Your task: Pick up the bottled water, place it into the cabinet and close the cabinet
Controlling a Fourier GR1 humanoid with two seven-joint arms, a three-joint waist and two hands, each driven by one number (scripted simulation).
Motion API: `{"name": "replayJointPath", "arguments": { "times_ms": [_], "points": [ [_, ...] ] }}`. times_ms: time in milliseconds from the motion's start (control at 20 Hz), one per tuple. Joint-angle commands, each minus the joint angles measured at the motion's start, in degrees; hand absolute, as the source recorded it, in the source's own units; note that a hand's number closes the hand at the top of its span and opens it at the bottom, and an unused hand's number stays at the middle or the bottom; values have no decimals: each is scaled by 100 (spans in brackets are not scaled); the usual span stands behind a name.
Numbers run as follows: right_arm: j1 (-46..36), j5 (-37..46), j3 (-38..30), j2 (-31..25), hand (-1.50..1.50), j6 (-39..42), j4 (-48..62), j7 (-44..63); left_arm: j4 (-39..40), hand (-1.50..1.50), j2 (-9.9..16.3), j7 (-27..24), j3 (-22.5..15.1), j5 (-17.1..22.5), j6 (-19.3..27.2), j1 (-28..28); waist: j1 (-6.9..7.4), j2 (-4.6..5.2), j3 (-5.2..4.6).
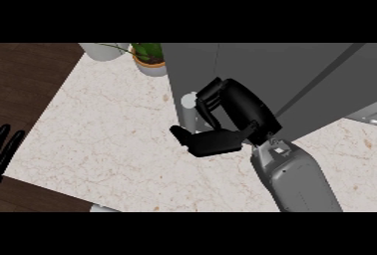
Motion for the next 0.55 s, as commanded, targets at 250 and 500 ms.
{"name": "replayJointPath", "arguments": {
  "times_ms": [250, 500],
  "points": [
    [-1549, -379, -681, 128, -150, -1539, 1680, -21, 123, -150, -88, -67, 53, 24, -65, 22, -111, 10, 25],
    [-1951, -617, -586, 128, -150, -1819, 2153, -143, 128, -150, 4, -20, 175, 98, -98, 27, -192, 2, 34]
  ]
}}
